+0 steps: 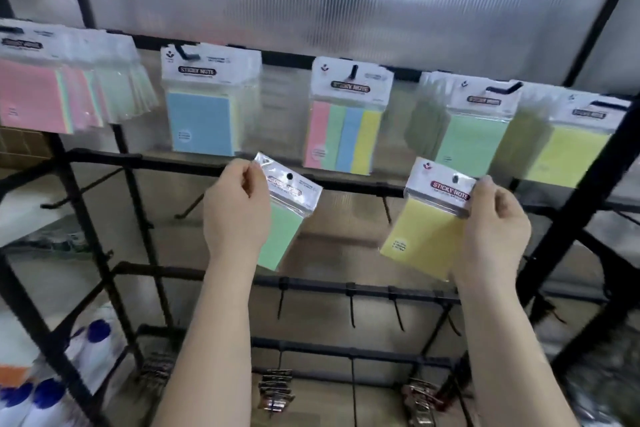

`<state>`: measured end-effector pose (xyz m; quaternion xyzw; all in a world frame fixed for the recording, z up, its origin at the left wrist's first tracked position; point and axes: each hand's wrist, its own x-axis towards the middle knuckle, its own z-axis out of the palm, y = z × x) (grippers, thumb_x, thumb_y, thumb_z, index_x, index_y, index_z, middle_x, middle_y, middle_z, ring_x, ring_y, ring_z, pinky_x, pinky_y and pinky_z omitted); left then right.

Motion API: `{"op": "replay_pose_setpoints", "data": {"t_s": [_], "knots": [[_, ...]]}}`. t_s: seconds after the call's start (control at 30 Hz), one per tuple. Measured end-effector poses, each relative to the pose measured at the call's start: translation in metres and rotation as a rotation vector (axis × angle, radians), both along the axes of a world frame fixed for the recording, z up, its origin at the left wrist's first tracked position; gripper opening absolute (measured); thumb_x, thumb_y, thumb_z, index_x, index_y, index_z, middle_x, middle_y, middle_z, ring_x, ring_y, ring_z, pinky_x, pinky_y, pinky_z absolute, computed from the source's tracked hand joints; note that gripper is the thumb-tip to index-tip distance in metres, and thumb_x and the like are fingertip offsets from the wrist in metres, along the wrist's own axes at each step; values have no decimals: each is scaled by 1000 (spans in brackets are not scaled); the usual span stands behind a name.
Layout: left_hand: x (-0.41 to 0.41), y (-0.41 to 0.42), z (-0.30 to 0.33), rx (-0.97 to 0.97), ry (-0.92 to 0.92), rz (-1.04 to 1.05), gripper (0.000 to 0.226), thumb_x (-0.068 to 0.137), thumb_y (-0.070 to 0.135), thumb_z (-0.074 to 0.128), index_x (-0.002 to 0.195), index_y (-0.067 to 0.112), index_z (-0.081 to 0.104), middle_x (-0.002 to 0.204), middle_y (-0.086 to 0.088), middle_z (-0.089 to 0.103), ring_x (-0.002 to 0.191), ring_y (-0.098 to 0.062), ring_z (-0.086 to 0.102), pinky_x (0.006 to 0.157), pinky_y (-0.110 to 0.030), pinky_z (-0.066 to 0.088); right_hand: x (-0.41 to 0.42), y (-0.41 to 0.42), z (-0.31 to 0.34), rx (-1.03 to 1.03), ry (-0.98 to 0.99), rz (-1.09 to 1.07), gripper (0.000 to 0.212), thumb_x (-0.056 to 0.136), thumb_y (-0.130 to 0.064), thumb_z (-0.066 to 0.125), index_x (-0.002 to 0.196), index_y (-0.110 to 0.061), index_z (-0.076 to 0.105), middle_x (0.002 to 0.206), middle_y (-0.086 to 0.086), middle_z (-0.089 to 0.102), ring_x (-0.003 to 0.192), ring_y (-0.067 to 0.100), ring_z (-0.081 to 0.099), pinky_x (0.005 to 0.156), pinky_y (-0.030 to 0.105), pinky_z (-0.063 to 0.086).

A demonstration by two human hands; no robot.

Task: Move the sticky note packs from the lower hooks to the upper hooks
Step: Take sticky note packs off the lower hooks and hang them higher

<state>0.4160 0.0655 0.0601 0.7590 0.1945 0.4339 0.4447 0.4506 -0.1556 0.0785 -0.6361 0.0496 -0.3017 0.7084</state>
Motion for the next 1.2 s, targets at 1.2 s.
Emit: {"op": "replay_pose_setpoints", "data": {"t_s": [1.2], "knots": [[40,-148,26,100,-150,-42,27,98,23,45,74,12,50,54,4,42,50,-5,39,47,-15,28,72,-160,62,-9,-386,-77,25,91,-28,60,67,-26,51,67,-13,51,59,-7,46,62,11,37]]}}
